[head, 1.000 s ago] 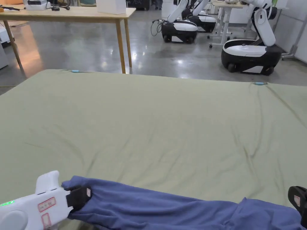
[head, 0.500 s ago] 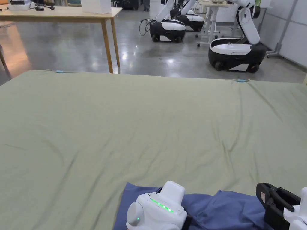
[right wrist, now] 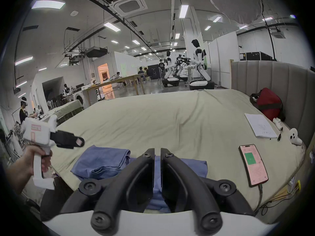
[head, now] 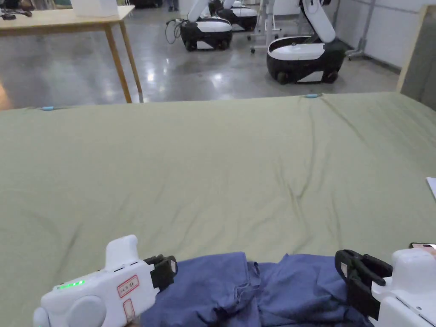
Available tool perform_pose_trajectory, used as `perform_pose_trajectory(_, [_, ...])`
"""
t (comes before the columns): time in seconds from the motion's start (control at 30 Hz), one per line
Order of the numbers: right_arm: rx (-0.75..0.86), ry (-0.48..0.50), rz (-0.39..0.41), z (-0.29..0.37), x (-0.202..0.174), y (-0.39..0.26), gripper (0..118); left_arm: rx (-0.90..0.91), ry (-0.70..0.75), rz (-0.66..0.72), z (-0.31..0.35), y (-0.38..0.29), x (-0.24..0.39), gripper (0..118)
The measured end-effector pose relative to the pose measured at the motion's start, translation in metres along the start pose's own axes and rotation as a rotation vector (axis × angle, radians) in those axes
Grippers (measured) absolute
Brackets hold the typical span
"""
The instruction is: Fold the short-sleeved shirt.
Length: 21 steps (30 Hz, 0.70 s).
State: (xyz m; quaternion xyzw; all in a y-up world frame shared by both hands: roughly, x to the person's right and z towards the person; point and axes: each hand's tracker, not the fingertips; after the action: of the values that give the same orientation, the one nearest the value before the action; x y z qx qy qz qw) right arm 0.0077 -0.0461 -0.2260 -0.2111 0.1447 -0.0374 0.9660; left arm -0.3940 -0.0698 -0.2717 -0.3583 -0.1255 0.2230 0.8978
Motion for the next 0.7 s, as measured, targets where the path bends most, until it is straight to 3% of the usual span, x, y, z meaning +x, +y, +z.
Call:
perform_pose_trajectory(0.17, [-0.004,-0.009,-0.038,-0.001,0.007,-0.002,9,-0.182,-0.245,0.075,-0.062,-0.045,0.032,4])
perform_pose_trajectory(0.3, [0.003,-0.023,-0.053,0.004,0.013,0.001,9,-0.222,-0.380,0.002,-0.072,-0.083,0.073,4])
perform_pose_trajectory(0.4, [0.003,-0.029,-0.052,0.005,0.016,0.003,9,-0.195,-0.283,0.014,-0.070,-0.081,0.070,3])
perform_pose_trajectory(0.6, [0.005,-0.013,-0.045,0.003,0.009,0.005,9,0.079,-0.198,-0.011,0.023,-0.036,0.015,7])
perform_pose_trajectory(0.63, [0.006,-0.008,-0.045,0.002,0.007,0.004,9,0.119,-0.156,0.008,0.035,-0.031,-0.003,27])
perform_pose_trajectory(0.7, [0.004,0.003,-0.051,-0.001,0.004,0.003,9,0.083,-0.084,0.087,0.043,-0.025,-0.038,116])
